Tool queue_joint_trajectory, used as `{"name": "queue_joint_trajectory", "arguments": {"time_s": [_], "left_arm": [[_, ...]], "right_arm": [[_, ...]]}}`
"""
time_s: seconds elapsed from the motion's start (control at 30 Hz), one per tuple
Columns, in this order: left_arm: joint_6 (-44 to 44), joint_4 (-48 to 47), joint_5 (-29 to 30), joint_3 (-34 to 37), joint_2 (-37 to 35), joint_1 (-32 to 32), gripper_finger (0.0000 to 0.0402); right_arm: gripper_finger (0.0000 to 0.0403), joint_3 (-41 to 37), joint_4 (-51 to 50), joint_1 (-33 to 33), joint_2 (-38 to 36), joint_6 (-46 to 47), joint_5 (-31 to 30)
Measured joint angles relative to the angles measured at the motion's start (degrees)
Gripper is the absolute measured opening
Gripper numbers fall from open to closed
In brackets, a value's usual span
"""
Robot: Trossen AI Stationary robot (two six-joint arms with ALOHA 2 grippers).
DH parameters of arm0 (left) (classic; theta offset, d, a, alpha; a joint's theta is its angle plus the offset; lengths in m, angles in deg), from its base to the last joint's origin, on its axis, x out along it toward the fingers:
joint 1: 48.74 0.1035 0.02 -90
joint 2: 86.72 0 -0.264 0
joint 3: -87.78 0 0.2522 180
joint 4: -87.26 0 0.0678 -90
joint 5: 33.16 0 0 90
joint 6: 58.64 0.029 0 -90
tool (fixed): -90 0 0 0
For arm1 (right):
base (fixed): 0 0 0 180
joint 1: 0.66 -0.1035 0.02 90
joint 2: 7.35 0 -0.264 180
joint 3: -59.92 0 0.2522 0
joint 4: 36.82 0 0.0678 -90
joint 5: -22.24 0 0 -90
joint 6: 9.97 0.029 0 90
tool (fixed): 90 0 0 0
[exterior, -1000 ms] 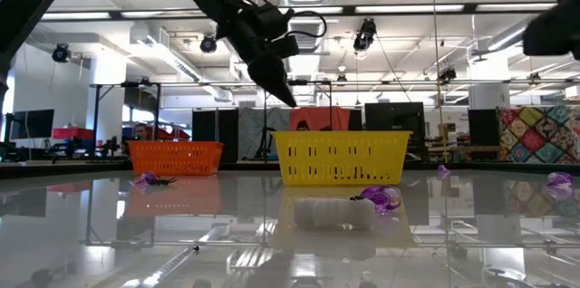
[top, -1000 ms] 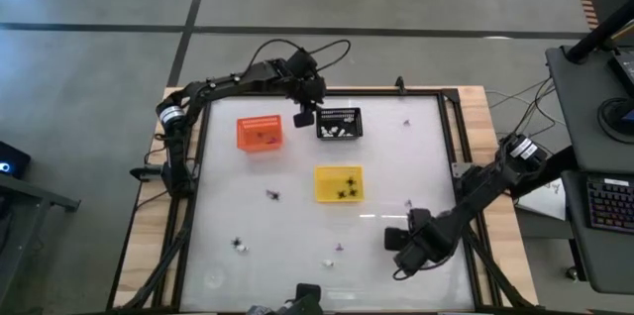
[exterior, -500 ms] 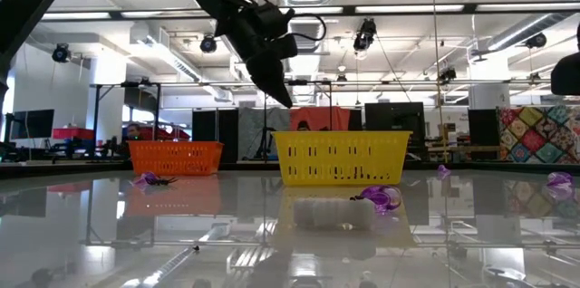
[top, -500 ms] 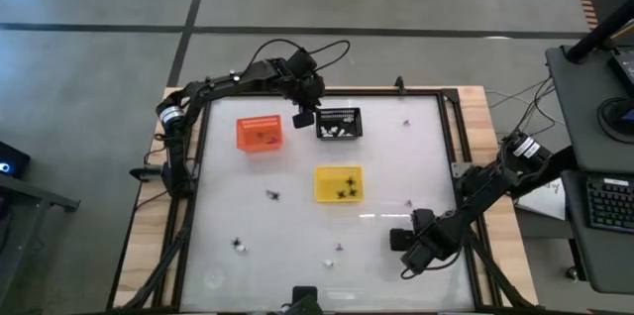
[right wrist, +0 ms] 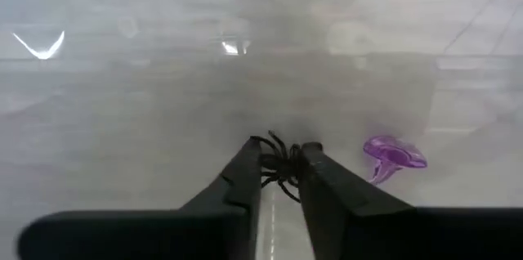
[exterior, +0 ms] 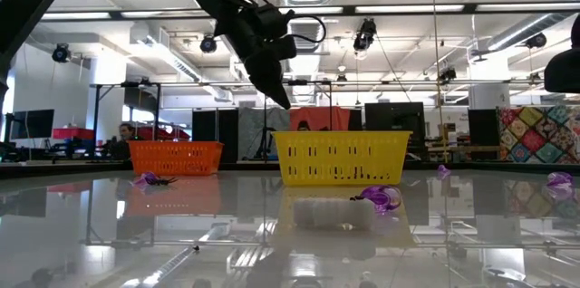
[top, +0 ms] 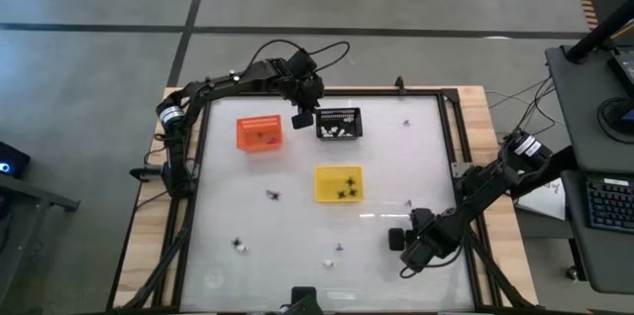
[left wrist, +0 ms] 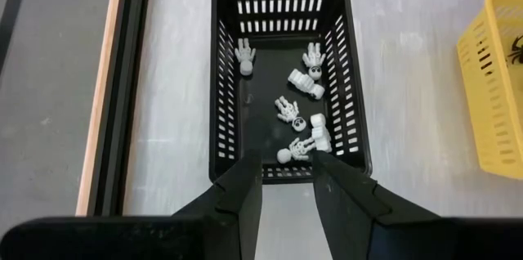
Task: Sort Halloween decoration
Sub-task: Put the black spider toy into the yellow bin
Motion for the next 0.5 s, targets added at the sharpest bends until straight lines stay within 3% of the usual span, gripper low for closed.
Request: {"name": "queue_joint_trajectory", "arguments": {"time_s": [0.17,0.5], "left_arm": [[0.3,0.0,0.0,0.0,0.0,0.0,0.0092],[0.3,0.0,0.0,0.0,0.0,0.0,0.0092]], "right_arm": [[0.0014,0.0,0.2,0.1,0.0,-0.7,0.1],[0.0009,-0.3,0.5,0.0,-2.9,-1.5,0.8]]}}
